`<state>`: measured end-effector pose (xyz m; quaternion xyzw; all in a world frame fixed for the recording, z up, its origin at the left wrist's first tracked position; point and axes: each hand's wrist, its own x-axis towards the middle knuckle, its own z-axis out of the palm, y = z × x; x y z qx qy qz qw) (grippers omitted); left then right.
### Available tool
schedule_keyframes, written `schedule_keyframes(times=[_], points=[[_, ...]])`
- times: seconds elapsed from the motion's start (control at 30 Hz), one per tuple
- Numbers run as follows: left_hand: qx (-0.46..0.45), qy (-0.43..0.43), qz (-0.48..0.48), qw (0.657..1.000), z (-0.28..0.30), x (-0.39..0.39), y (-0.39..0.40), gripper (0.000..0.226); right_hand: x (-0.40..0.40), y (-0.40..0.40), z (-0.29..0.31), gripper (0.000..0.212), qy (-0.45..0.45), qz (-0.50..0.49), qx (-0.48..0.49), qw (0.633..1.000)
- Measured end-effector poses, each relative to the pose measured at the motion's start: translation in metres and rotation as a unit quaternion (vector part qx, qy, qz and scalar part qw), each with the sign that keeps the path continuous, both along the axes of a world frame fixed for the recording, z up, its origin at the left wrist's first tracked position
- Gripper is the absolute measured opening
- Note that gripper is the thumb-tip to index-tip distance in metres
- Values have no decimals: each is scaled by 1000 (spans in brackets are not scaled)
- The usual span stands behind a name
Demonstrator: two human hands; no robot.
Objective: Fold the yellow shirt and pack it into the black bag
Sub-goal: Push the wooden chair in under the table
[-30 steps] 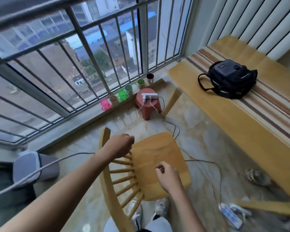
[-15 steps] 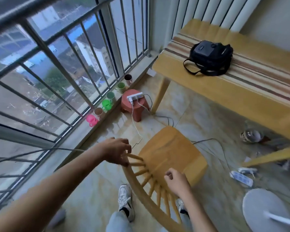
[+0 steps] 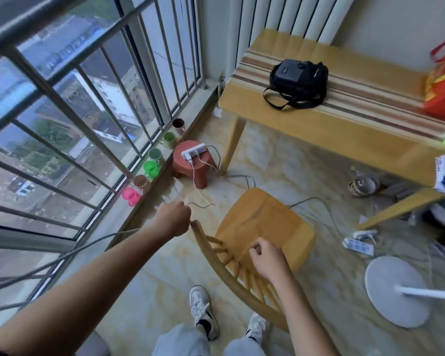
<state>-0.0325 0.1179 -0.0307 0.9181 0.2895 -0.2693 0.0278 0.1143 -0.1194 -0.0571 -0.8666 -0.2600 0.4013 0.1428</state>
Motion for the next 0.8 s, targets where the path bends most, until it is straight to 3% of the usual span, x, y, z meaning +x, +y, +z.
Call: schedule_keyframes(times=[0.2, 0.3, 0.4, 0.5, 0.63, 0.7, 0.8], points=[[-133, -80, 133, 979, -24, 7, -6, 22, -5, 0, -14, 12, 4, -9, -19, 1000], [-224, -105, 236, 940, -31, 18, -10, 32, -3, -16, -21, 12, 2, -31, -42, 999], [-309, -51, 305, 899, -39, 34, -14, 37, 3, -42, -29, 13, -26, -66, -92, 993], [-278, 39, 250, 927, -46, 43, -17, 30, 7, -73, -36, 20, -43, -82, -162, 982], [-152, 123, 65, 979, -51, 56, -24, 31, 4, -106, -58, 48, 43, -101, -281, 953], [-112, 158, 6, 981, -53, 60, -29, 28, 2, -106, -67, 59, 104, -105, -314, 938], [-88, 190, -41, 977, -55, 63, -36, 21, 6, -98, -68, 60, 117, -91, -349, 925]])
